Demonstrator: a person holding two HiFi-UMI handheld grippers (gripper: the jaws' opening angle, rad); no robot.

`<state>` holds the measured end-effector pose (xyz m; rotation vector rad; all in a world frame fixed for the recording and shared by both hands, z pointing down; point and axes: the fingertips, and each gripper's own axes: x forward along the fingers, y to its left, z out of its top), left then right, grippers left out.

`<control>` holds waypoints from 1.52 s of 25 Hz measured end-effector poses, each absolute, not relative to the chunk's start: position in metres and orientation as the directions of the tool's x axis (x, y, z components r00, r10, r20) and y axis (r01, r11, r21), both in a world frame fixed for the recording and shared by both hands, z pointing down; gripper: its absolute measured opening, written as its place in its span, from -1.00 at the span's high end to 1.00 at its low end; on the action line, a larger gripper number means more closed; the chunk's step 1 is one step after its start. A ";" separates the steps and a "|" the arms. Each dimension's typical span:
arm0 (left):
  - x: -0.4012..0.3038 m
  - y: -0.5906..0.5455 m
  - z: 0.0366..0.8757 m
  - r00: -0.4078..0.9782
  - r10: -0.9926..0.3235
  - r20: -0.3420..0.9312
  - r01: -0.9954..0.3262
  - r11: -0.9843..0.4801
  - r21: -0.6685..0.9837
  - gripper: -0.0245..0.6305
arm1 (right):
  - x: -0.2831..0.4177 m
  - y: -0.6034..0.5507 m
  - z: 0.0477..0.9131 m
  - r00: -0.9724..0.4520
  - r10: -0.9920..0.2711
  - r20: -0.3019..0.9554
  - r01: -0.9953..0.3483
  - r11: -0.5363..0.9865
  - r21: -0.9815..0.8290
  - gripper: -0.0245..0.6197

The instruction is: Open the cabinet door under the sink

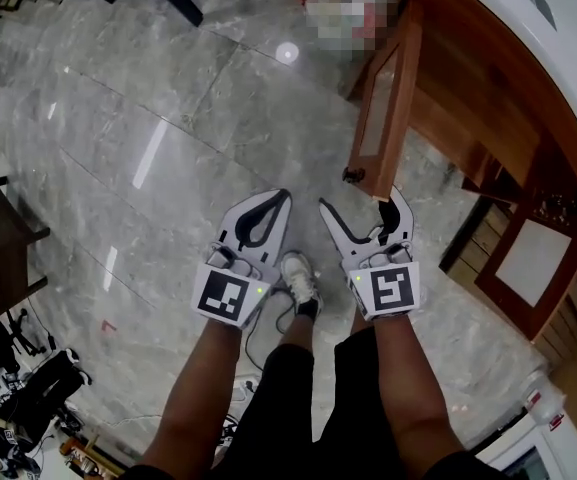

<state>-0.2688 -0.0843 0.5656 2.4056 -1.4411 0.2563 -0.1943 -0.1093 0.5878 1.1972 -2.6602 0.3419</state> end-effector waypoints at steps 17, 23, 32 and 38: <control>-0.287 -0.080 0.562 0.444 -0.839 0.314 -0.896 -0.410 0.172 0.85 | -0.246 -0.108 0.570 -0.711 -0.668 0.219 -0.701 0.701 -0.136 -0.22; -0.282 -0.082 0.549 0.454 -0.838 0.301 -0.890 -0.414 0.189 0.85 | -0.237 -0.101 0.550 -0.694 -0.688 0.212 -0.718 0.682 -0.138 -0.22; -0.273 -0.081 0.483 0.471 -0.851 0.232 -0.881 -0.440 0.176 0.85 | -0.197 -0.105 0.452 -0.598 -0.794 0.113 -0.801 0.592 -0.082 0.42; -0.268 -0.064 0.421 0.478 -0.855 0.200 -0.876 -0.447 0.181 0.85 | -0.163 -0.085 0.383 -0.522 -0.849 0.079 -0.853 0.519 -0.060 0.85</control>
